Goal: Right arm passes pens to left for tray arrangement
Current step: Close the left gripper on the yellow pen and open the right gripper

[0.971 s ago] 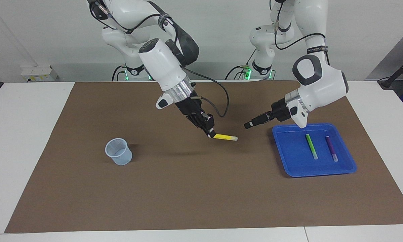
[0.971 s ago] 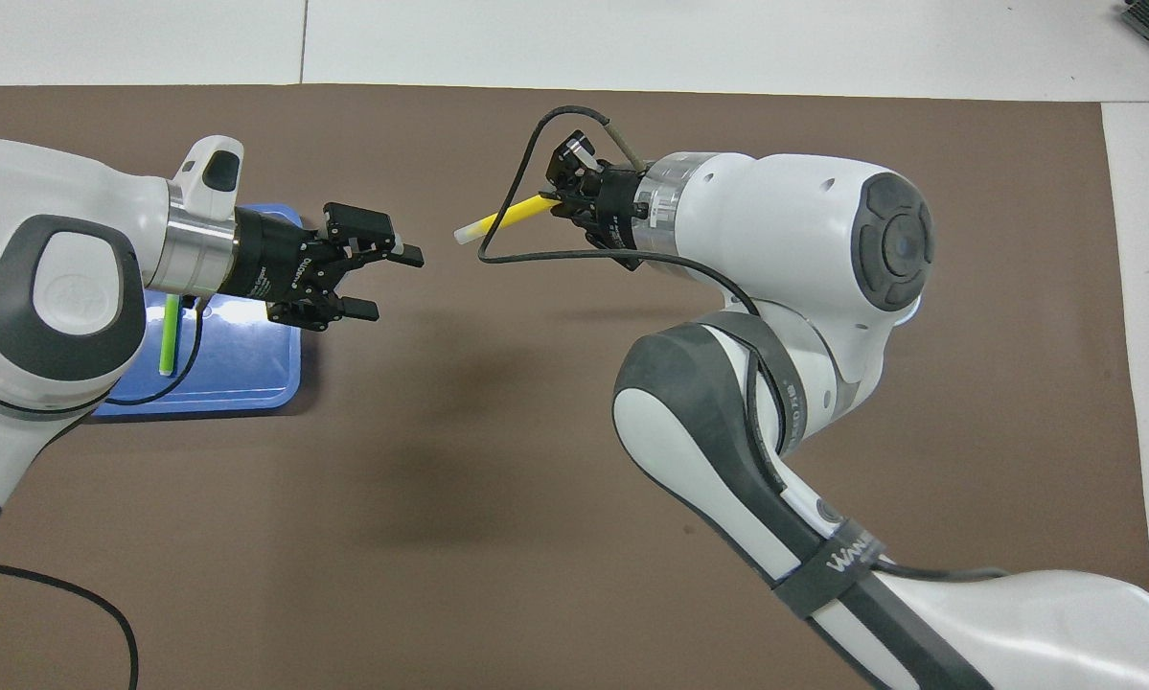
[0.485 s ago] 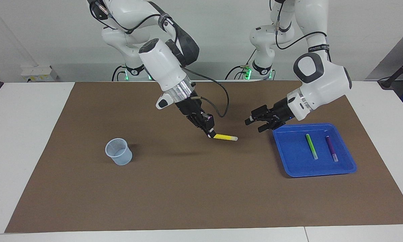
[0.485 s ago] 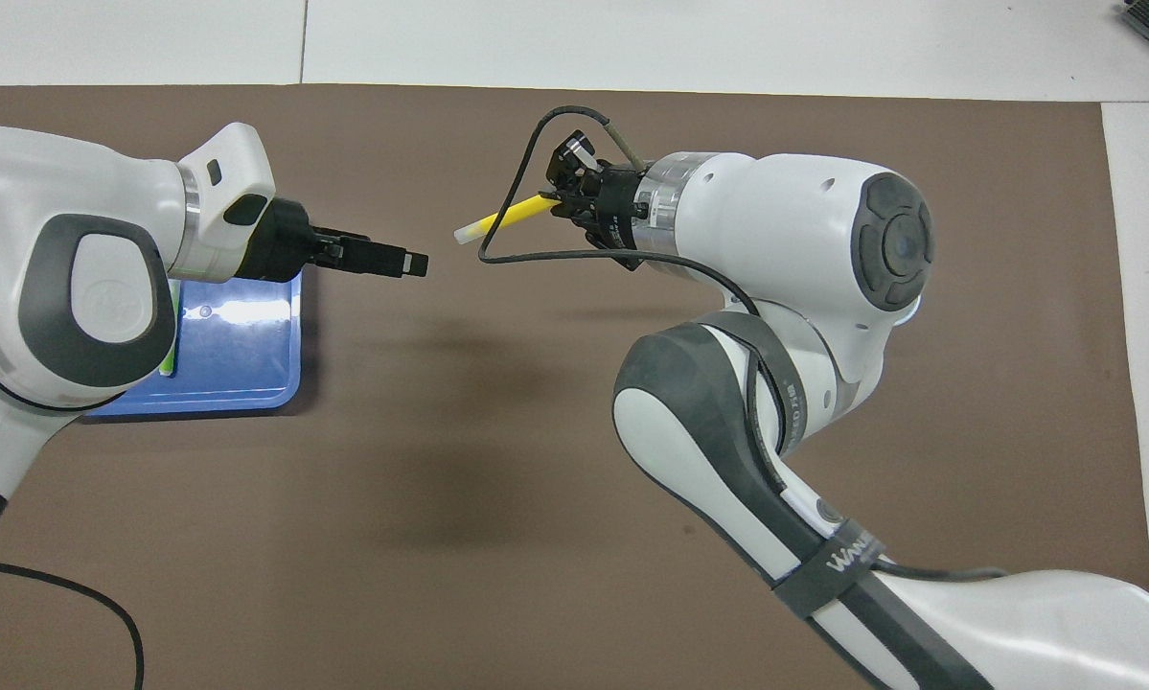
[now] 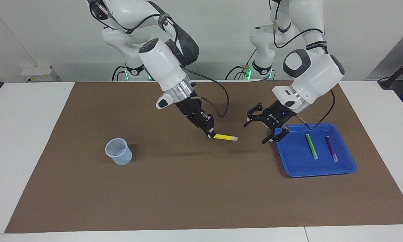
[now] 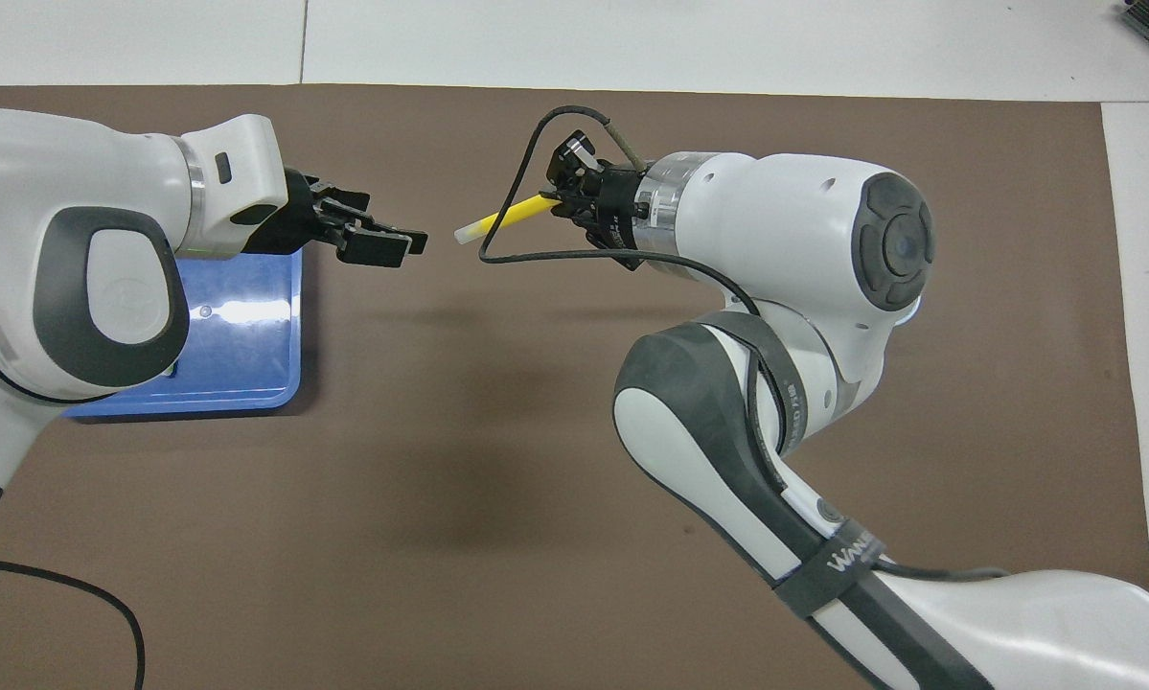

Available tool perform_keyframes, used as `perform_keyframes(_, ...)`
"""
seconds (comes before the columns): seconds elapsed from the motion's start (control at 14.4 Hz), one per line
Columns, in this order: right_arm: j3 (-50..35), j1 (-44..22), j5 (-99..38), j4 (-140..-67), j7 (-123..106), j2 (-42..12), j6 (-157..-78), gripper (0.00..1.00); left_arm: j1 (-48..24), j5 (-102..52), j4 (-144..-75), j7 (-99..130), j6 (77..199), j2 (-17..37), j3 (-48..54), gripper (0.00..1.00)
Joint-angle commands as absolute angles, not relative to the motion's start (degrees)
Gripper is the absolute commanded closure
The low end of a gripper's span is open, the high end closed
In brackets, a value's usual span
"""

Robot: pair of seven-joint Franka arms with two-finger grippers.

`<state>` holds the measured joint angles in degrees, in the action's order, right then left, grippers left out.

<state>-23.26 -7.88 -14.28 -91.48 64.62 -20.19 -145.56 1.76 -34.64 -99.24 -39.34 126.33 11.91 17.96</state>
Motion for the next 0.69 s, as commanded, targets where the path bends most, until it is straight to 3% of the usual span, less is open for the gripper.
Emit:
perform_keyframes(0.0,-23.6,-7.6,-15.4,-91.2,64.9,-20.7,-147.0,1.00,-0.1,-32.4,-96.5,-46.8,127.3,13.8,17.5,0.01)
perform_keyframes(0.21,-23.6,-7.8,-15.3,-91.2,65.0,-20.7,-147.0,1.00,-2.8,-32.3,-95.9,-49.0,135.1,15.0,17.5,0.03)
perform_keyframes(0.62,-23.6,-7.9,-15.3,-91.4,65.0,-20.7,-147.0,1.00,-4.4,-32.9,-96.9,-49.2,134.5,14.8,17.5,0.08)
